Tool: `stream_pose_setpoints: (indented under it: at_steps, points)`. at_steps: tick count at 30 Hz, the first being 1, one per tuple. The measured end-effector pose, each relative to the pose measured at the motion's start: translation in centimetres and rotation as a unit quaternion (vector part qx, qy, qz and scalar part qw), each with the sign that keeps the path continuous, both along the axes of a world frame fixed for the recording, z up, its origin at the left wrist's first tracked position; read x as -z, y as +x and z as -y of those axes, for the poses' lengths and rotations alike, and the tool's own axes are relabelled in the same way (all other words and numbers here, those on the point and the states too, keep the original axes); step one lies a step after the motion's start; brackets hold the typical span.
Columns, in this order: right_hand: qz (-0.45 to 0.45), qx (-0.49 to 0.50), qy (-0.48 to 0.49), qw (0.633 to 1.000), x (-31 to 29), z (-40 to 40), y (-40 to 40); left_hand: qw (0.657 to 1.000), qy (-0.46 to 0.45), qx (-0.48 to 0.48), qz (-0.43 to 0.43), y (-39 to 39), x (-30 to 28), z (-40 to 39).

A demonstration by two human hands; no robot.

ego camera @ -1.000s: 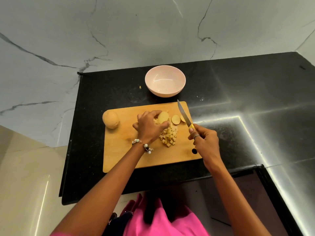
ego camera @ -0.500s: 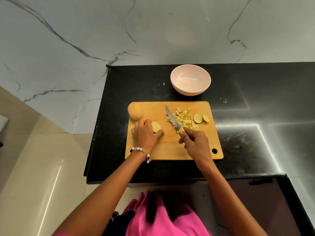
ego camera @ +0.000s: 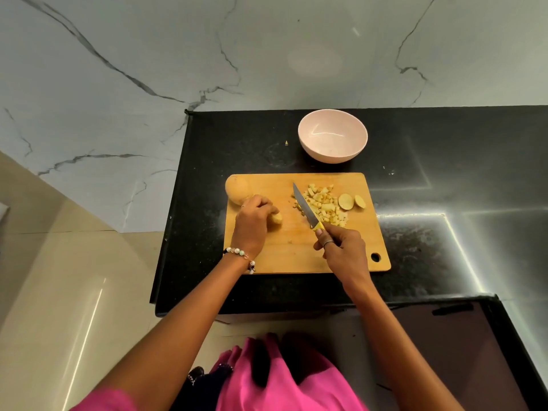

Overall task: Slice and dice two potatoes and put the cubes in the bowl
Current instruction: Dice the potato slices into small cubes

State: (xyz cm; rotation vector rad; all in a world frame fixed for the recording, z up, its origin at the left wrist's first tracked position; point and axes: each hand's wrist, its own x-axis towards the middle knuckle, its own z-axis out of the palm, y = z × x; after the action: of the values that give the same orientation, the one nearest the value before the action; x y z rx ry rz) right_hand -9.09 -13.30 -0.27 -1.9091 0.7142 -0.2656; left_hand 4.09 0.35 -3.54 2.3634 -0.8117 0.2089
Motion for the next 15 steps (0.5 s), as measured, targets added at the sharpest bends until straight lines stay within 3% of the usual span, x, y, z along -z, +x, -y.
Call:
stream_pose_setpoints:
  at_steps: [5,11,15]
  points:
    - [-0.016,-0.017,-0.023,0.999,0.3,-0.4,0.0,0.997,-0.034,0.017,-0.065,-0.1,-0.2,-1.7]
    - [-0.031,-0.114,-0.188,0.975,0.2,-2.3,0.5,0.988,0.029,-0.072,-0.130,-0.9,0.4,-0.2]
    - [-0.072,-0.152,-0.244,0.955,0.8,-3.5,0.4,0.988,0.004,-0.051,-0.146,-0.7,0.3,0.5]
